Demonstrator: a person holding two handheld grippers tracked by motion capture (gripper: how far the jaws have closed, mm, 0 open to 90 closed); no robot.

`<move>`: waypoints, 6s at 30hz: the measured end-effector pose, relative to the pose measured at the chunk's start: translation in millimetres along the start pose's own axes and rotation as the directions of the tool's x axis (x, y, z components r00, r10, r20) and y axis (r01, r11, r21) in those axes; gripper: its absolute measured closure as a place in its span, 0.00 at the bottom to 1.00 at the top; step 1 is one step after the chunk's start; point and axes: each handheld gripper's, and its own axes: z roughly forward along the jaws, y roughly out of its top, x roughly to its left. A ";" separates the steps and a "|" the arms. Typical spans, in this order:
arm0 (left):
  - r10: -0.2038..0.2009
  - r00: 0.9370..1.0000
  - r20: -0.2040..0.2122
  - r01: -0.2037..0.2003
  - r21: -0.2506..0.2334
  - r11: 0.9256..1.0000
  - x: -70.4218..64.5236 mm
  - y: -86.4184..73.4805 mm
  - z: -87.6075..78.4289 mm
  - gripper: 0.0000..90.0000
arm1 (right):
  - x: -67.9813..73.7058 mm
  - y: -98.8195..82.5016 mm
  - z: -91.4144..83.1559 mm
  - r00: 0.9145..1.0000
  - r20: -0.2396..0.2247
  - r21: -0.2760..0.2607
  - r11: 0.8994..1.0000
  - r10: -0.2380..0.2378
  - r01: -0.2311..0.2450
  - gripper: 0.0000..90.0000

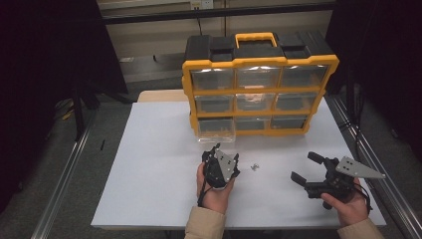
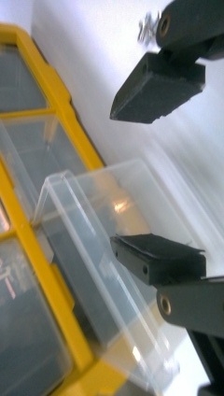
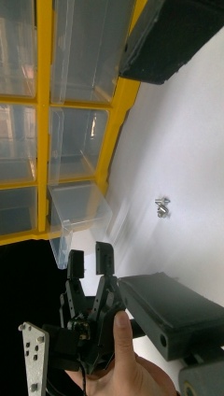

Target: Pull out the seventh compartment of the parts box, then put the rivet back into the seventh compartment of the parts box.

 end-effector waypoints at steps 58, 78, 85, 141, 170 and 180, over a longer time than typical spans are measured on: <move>-0.297 0.869 0.395 0.250 0.168 0.954 -4.6 1.1 29.8 0.14 | 0.1 1.2 2.5 1.000 0.000 0.001 1.000 0.007 -0.007 0.02; -0.274 0.861 0.428 0.184 0.240 0.953 -12.1 8.9 34.2 0.34 | 0.5 0.8 2.6 1.000 -0.006 0.001 1.000 0.000 0.000 0.02; -0.267 0.871 0.412 0.144 0.306 0.941 -10.6 16.0 36.0 0.52 | 0.6 0.7 2.6 1.000 0.000 0.002 1.000 -0.002 0.002 0.02; -0.388 0.842 0.374 0.225 0.409 0.884 -4.2 23.4 41.9 0.96 | -0.3 -0.2 -4.3 1.000 0.010 -0.003 1.000 0.001 -0.001 0.02; -0.421 0.826 0.375 0.263 0.406 0.875 16.3 50.8 35.1 0.96 | -1.3 0.3 2.2 1.000 0.007 0.011 1.000 -0.025 0.024 0.00; -0.433 0.819 0.375 0.281 0.396 0.874 19.4 58.0 36.3 0.96 | -1.6 0.4 3.2 1.000 0.016 0.007 1.000 -0.027 0.026 0.00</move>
